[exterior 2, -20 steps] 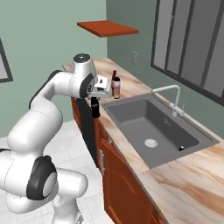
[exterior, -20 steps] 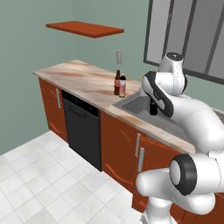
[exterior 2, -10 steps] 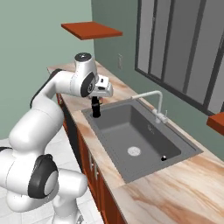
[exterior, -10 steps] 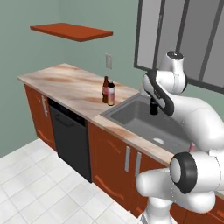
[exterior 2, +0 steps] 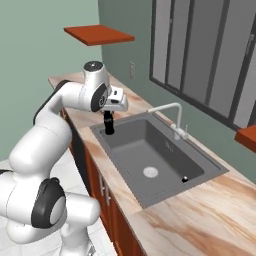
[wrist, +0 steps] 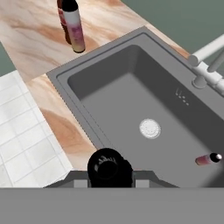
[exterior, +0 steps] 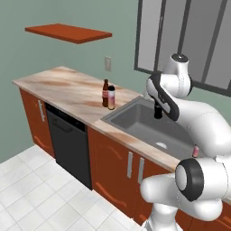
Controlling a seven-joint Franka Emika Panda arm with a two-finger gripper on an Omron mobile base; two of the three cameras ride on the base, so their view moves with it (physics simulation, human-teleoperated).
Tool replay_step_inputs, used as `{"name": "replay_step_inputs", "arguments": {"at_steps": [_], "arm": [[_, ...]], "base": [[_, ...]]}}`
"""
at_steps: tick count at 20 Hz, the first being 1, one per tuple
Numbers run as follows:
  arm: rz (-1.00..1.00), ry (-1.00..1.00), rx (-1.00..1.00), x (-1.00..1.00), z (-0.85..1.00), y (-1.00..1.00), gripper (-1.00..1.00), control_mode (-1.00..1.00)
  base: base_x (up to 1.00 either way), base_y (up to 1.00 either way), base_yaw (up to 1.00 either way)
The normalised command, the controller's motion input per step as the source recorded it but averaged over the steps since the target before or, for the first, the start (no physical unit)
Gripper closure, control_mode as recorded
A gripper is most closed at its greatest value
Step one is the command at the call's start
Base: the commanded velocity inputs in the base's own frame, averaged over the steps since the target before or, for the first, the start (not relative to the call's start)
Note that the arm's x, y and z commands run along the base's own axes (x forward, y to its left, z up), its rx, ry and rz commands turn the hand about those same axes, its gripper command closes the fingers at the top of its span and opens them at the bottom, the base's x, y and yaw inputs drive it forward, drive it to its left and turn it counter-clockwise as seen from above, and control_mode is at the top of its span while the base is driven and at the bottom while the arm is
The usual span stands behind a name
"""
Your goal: Place the large bottle from the dining counter next to the other large bottle outside the sink, and place the small bottle from the dining counter next to the other small bottle inside the sink.
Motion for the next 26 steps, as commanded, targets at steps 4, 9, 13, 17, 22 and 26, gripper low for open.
{"name": "replay_step_inputs", "arguments": {"at_steps": [4,9,13,17,22,26], "arm": [[0.0,0.0,0.0,0.0,0.0,0.0,1.0,1.0],[0.0,0.0,0.0,0.0,0.0,0.0,1.0,1.0],[0.0,0.0,0.0,0.0,0.0,0.0,1.0,1.0],[0.0,0.0,0.0,0.0,0.0,0.0,1.0,1.0],[0.0,0.0,0.0,0.0,0.0,0.0,1.0,1.0],[0.0,0.0,0.0,0.0,0.0,0.0,1.0,1.0]], "base": [[0.07,-0.17,-0.21],[0.0,0.0,-0.25],[0.0,0.0,-0.25],[0.01,0.0,-0.25],[0.0,0.0,-0.25],[0.03,0.0,-0.23]]}}
